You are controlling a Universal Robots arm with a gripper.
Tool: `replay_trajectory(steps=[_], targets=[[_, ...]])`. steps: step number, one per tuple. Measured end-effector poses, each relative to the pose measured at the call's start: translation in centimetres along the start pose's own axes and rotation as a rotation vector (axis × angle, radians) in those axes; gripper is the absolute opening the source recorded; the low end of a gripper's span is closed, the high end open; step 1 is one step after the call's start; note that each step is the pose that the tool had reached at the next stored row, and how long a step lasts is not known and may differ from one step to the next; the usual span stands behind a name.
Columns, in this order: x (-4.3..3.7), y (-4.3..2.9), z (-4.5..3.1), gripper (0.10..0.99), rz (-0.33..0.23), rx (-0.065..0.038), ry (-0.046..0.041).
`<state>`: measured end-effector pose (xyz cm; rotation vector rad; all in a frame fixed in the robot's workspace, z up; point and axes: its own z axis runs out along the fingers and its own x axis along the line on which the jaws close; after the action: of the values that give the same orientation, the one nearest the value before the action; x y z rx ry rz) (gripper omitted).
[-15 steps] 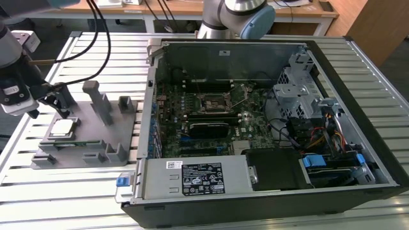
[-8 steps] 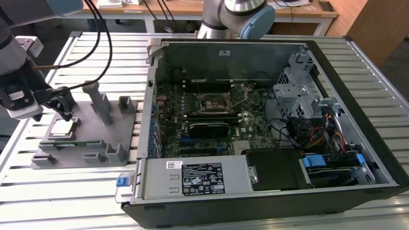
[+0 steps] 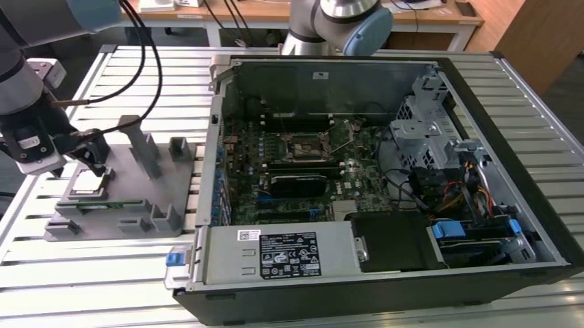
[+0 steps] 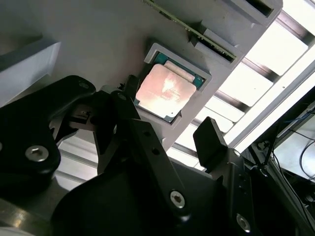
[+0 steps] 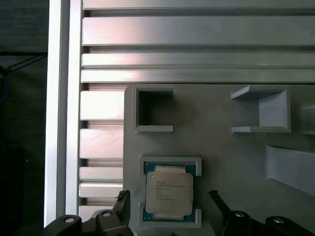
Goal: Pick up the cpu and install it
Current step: 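Pick up the cpu and move it towards the insertion slot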
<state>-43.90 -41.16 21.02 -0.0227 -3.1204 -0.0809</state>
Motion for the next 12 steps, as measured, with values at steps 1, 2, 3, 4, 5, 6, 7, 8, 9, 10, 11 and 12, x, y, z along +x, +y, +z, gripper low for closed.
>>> replay_trajectory(steps=[1,2,3,4,5,6,7,8,9,10,11,12], targets=[[-0.01,0.00,0.07,0.718,0.000,0.000,-0.0003],[-0.01,0.00,0.18,0.718,0.000,0.000,-0.0004],[-0.01,-0.01,0.34,0.718,0.000,0.000,-0.0004],[-0.02,-0.02,0.52,0.718,0.000,0.000,-0.0004],[-0.02,-0.03,0.69,0.718,0.000,0.000,-0.0003],[-0.02,-0.04,0.88,0.718,0.000,0.000,-0.0004],[-0.03,-0.05,1.03,0.718,0.000,0.000,-0.0005],[-0.03,-0.06,1.19,0.718,0.000,0.000,-0.0006],[-0.03,-0.07,1.34,0.718,0.000,0.000,-0.0007],[-0.04,-0.07,1.49,0.718,0.000,0.000,-0.0006],[-0.04,-0.08,1.62,0.718,0.000,0.000,-0.0007],[-0.04,-0.07,1.74,0.718,0.000,0.000,-0.0008]])
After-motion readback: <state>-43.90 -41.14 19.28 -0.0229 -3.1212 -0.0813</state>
